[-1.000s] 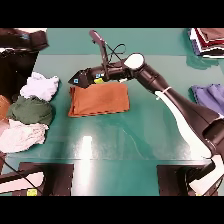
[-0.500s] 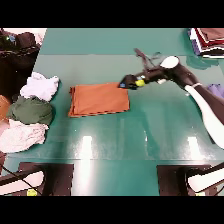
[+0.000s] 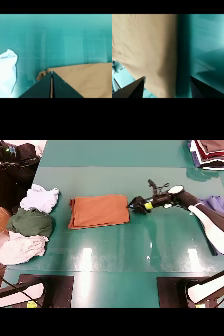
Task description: Fold the shirts.
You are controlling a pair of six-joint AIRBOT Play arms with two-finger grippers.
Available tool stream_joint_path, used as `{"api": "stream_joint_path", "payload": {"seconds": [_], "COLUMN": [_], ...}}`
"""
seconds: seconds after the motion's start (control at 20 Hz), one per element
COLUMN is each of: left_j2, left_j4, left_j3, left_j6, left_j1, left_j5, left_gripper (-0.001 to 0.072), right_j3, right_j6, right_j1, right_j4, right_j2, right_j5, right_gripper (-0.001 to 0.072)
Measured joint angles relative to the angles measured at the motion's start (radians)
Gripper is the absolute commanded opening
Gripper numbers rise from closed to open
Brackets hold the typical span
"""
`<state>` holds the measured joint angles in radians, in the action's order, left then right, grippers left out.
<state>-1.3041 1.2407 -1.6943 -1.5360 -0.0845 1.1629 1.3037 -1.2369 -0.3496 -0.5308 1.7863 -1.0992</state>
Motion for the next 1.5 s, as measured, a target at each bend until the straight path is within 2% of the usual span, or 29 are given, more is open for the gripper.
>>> {"api": "stream_joint_path", "payload": {"seconds": [0.05,0.15,0.25,0.3,0.5,0.75,1.05,1.3,1.5], "left_j2": [0.0,0.0,0.0,0.0,0.0,0.0,0.0,0.0,0.0], "left_j4": [-0.002,-0.011,-0.022,-0.031,-0.044,-0.049,-0.051,-0.05,-0.048], "left_j3": [0.0,0.0,0.0,0.0,0.0,0.0,0.0,0.0,0.0], "left_j6": [0.0,0.0,0.0,0.0,0.011,0.023,0.01,0.0,-0.004], "left_j1": [0.0,0.0,0.0,0.0,0.034,0.184,0.379,0.467,0.485], "left_j5": [0.0,0.0,0.0,0.001,0.005,-0.014,-0.094,-0.16,-0.188], "left_gripper": [0.0031,0.0031,0.0031,0.0031,0.003,0.003,0.0031,0.0031,0.0031], "right_j3": [0.03,0.098,0.171,0.208,0.325,0.378,0.39,0.391,0.391], "right_j6": [-0.001,-0.002,-0.002,-0.002,-0.008,-0.09,-0.123,-0.13,-0.132], "right_j1": [-0.024,-0.077,-0.127,-0.15,-0.188,-0.077,0.305,0.661,0.826], "right_j4": [0.011,0.022,0.023,0.028,-0.021,-0.233,-0.433,-0.478,-0.48], "right_j2": [0.028,0.088,0.141,0.161,0.184,0.062,-0.162,-0.256,-0.268], "right_j5": [0.0,-0.001,0.0,-0.001,-0.004,-0.042,-0.121,-0.134,-0.14], "right_gripper": [0.0541,0.0337,0.0046,0.0014,0.0013,0.0013,0.0014,0.0014,0.0014]}}
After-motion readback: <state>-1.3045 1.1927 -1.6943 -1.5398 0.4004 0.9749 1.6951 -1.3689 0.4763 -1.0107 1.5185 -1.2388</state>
